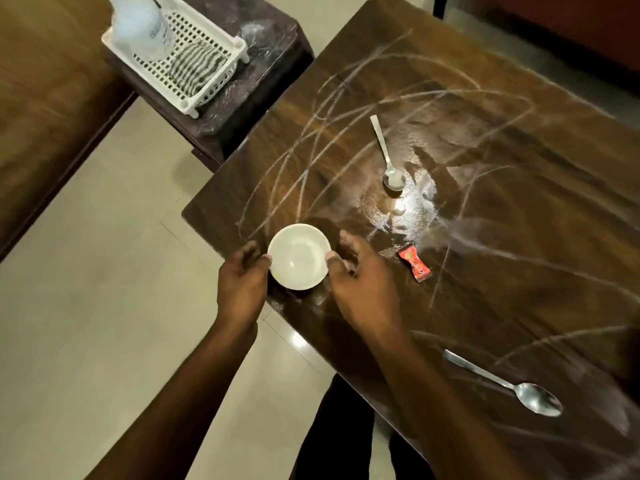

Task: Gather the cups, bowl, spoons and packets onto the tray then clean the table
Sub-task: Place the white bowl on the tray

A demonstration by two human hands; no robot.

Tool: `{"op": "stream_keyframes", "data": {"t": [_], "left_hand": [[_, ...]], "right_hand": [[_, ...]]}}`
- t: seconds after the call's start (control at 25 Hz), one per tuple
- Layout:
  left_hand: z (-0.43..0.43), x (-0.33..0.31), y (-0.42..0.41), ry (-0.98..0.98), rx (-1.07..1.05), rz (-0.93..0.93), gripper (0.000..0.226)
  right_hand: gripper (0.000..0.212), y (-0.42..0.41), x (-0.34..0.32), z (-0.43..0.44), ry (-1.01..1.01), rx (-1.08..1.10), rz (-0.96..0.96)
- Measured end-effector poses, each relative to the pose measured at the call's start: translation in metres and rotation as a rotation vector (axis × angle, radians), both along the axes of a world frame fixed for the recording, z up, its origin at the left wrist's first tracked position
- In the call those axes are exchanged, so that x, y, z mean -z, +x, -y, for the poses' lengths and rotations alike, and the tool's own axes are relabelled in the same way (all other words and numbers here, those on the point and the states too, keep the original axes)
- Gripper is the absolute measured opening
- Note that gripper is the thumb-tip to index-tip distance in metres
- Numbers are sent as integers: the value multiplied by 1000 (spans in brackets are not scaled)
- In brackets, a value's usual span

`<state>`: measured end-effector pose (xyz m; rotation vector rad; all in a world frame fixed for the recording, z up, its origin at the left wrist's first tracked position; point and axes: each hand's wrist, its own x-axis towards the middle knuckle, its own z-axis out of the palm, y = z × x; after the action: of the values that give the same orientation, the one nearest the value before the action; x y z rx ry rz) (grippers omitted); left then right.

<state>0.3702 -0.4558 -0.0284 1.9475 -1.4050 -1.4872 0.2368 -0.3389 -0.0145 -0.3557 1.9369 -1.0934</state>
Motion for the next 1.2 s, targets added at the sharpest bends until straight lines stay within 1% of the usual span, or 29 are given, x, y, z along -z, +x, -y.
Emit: {"op": "stream_keyframes", "data": {"t": [0.08, 0.2, 0.32, 0.48, 0.68, 0.8, 0.92, 1.04, 1.2], "left_hand": [[1, 5, 1, 26, 7, -17, 25], [0, 3, -7, 17, 22, -26, 22], [-10, -6, -27, -14, 67, -31, 20], [-46, -30, -80, 25, 142, -150, 24], [-132, -57, -162, 38, 384, -285, 21], [-194, -61, -204, 128, 494, -357, 19], [-255, -60, -236, 172, 607, -402, 19], [-320, -54, -259, 175, 727, -398, 21], [-382, -37, -270, 189, 813, -310, 17]], "right_hand": [[50, 7, 4, 12, 47, -28, 8], [42, 10, 8, 16, 61, -29, -11], [38, -3, 4, 2, 34, 78, -35], [36, -41, -14, -46, -15, 237, -61], [31, -100, -44, -157, -75, 467, -174], [30, -123, -55, -235, -77, 613, -204], [26, -136, -60, -306, -71, 736, -272], [25, -144, -54, -373, -35, 853, -296], [25, -140, -37, -434, 11, 980, -212]]}}
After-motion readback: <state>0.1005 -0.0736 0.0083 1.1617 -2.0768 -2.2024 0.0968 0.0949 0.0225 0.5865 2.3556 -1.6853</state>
